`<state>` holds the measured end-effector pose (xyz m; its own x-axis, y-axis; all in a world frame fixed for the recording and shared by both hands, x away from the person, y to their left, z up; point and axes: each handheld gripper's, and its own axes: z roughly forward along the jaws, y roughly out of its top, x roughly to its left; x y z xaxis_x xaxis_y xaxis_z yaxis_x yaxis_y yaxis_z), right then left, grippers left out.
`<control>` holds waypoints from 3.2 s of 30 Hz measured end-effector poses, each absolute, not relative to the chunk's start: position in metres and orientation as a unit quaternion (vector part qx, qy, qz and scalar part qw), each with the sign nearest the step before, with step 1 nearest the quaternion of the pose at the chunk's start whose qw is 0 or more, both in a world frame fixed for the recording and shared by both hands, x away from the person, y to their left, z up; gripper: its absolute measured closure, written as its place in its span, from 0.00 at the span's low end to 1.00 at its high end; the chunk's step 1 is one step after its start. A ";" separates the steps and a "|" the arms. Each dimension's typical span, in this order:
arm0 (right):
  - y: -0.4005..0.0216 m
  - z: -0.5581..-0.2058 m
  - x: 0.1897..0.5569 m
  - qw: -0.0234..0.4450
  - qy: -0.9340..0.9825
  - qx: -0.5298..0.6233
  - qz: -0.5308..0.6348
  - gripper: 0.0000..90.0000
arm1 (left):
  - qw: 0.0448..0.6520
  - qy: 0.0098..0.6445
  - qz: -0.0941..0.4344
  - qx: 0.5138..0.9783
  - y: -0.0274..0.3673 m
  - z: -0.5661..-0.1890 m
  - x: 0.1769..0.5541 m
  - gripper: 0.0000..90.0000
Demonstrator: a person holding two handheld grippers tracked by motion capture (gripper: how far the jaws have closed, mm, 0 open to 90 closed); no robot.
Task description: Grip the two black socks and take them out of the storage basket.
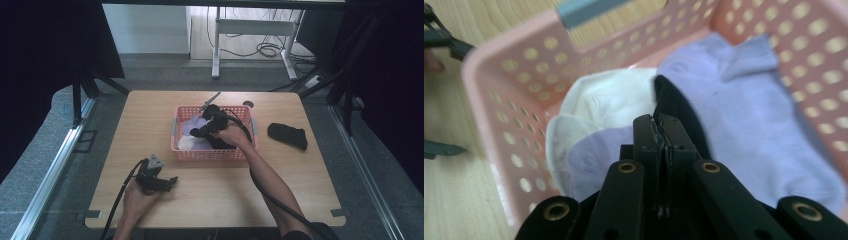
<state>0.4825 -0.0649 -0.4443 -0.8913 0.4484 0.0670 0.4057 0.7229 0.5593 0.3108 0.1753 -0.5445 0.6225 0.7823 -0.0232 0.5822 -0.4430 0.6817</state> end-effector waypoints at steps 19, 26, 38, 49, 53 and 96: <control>-0.102 -0.371 0.472 0.091 0.903 0.241 0.342 0.97 | 0.336 0.407 0.151 0.836 0.175 -0.545 0.311 0.14; -0.118 -0.351 0.470 0.111 0.897 0.254 0.345 0.97 | 0.336 0.407 0.151 0.836 0.175 -0.545 0.311 0.14; -0.148 -0.321 0.469 0.144 0.885 0.276 0.346 0.97 | 0.335 0.407 0.151 0.837 0.175 -0.544 0.311 0.14; -0.191 -0.287 0.468 0.187 0.865 0.313 0.345 0.97 | 0.334 0.407 0.150 0.837 0.175 -0.544 0.311 0.14; -0.209 -0.279 0.468 0.201 0.857 0.330 0.342 0.97 | 0.334 0.407 0.150 0.837 0.175 -0.544 0.311 0.14; -0.306 -0.402 0.508 0.199 0.827 0.460 0.253 0.96 | 0.335 0.407 0.150 0.837 0.175 -0.544 0.311 0.14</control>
